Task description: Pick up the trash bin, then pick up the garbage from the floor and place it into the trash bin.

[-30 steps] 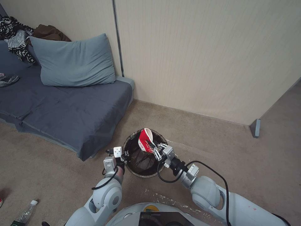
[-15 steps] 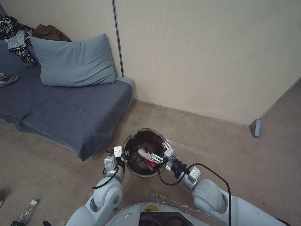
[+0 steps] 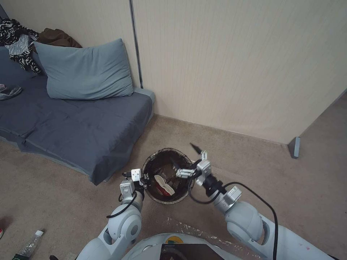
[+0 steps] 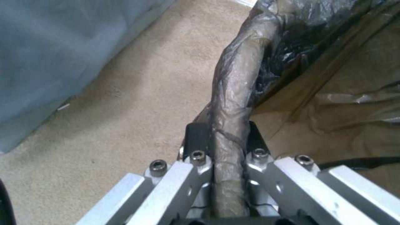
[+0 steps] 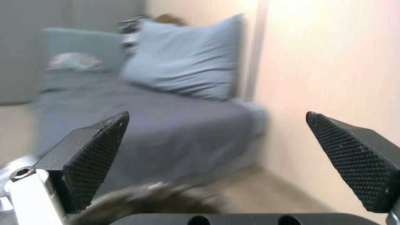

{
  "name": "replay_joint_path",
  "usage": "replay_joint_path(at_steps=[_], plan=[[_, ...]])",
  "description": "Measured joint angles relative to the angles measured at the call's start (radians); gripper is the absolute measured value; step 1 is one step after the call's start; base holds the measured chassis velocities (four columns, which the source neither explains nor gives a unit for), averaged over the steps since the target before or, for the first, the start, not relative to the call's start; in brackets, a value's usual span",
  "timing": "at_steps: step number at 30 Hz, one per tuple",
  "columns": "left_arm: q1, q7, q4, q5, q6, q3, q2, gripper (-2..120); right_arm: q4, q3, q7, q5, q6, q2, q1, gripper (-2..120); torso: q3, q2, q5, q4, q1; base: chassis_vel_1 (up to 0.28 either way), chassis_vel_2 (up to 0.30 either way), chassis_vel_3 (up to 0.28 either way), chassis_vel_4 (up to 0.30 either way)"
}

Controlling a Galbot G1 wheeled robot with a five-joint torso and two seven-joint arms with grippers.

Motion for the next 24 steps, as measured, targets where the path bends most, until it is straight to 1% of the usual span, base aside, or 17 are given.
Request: replay_joint_path(at_steps=[1, 3, 4, 7, 8, 9, 10, 12, 13, 14, 16, 18, 19, 24], plan=[[0.001, 0.000, -0.001, 0.004, 0.003, -0.002, 0.001, 3, 0.005, 0.026, 0.031, 0.001, -0.014, 0.012, -0.006, 100, 0.000, 0.000, 0.0001, 0.0000, 0.000, 0.000, 0.000, 0.000, 0.000], [0.003, 0.005, -0.002, 0.026, 0.008, -0.008, 0.004, 3, 0.011, 0.122, 0.103, 0.003, -0.069, 0.049, -0.028, 100, 0.000, 0.000, 0.0001, 0.0000, 0.000, 0.000, 0.000, 0.000, 0.000], [0.003, 0.005, -0.002, 0.026, 0.008, -0.008, 0.004, 3, 0.011, 0.122, 0.103, 0.003, -0.069, 0.049, -0.028, 100, 0.000, 0.000, 0.0001, 0.0000, 0.000, 0.000, 0.000, 0.000, 0.000], [0.004, 0.012, -0.007, 0.035, 0.013, -0.015, 0.008, 3, 0.007, 0.249, 0.152, 0.003, -0.125, 0.091, -0.061, 100, 0.000, 0.000, 0.0001, 0.0000, 0.000, 0.000, 0.000, 0.000, 0.000], [0.004, 0.012, -0.007, 0.035, 0.013, -0.015, 0.008, 3, 0.007, 0.249, 0.152, 0.003, -0.125, 0.091, -0.061, 100, 0.000, 0.000, 0.0001, 0.0000, 0.000, 0.000, 0.000, 0.000, 0.000], [0.006, 0.015, -0.008, 0.040, 0.013, -0.018, 0.009, 3, 0.002, 0.297, 0.168, 0.003, -0.136, 0.105, -0.074, 100, 0.000, 0.000, 0.0002, -0.0003, 0.000, 0.000, 0.000, 0.000, 0.000], [0.008, 0.017, -0.008, 0.046, 0.012, -0.020, 0.010, 3, 0.000, 0.336, 0.177, 0.004, -0.150, 0.116, -0.088, 100, 0.000, 0.000, 0.0003, 0.0001, 0.000, 0.000, 0.000, 0.000, 0.000], [0.009, 0.018, -0.007, 0.058, 0.009, -0.021, 0.009, 3, -0.004, 0.394, 0.181, 0.000, -0.166, 0.131, -0.115, 100, 0.000, 0.000, 0.0001, 0.0002, 0.000, 0.000, 0.000, 0.000, 0.000], [0.009, 0.018, -0.007, 0.058, 0.009, -0.021, 0.009, 3, -0.004, 0.394, 0.181, 0.000, -0.166, 0.131, -0.115, 100, 0.000, 0.000, 0.0001, 0.0002, 0.000, 0.000, 0.000, 0.000, 0.000], [0.009, 0.019, -0.005, 0.068, 0.005, -0.022, 0.007, 3, -0.012, 0.434, 0.179, -0.012, -0.173, 0.144, -0.141, 100, 0.000, 0.000, 0.0002, 0.0000, 0.000, 0.000, 0.000, 0.000, 0.000], [0.009, 0.018, -0.004, 0.072, 0.003, -0.023, 0.006, 3, -0.016, 0.453, 0.176, -0.019, -0.174, 0.152, -0.157, 100, 0.000, 0.000, 0.0001, -0.0001, 0.000, 0.000, 0.000, 0.000, 0.000], [0.010, 0.017, -0.005, 0.077, -0.002, -0.026, 0.006, 3, -0.035, 0.502, 0.163, -0.056, -0.172, 0.179, -0.216, 100, 0.000, 0.000, 0.0002, -0.0003, 0.000, 0.000, 0.000, 0.000, 0.000], [0.012, 0.017, -0.008, 0.079, -0.004, -0.027, 0.008, 3, -0.043, 0.517, 0.157, -0.078, -0.167, 0.189, -0.238, 100, 0.000, 0.000, 0.0000, 0.0000, 0.000, 0.000, 0.000, 0.000, 0.000], [0.016, 0.017, -0.019, 0.084, -0.011, -0.030, 0.015, 3, -0.062, 0.545, 0.150, -0.132, -0.150, 0.227, -0.306, 100, 0.000, 0.000, 0.0001, -0.0003, 0.000, 0.000, 0.000, 0.000, 0.000]])
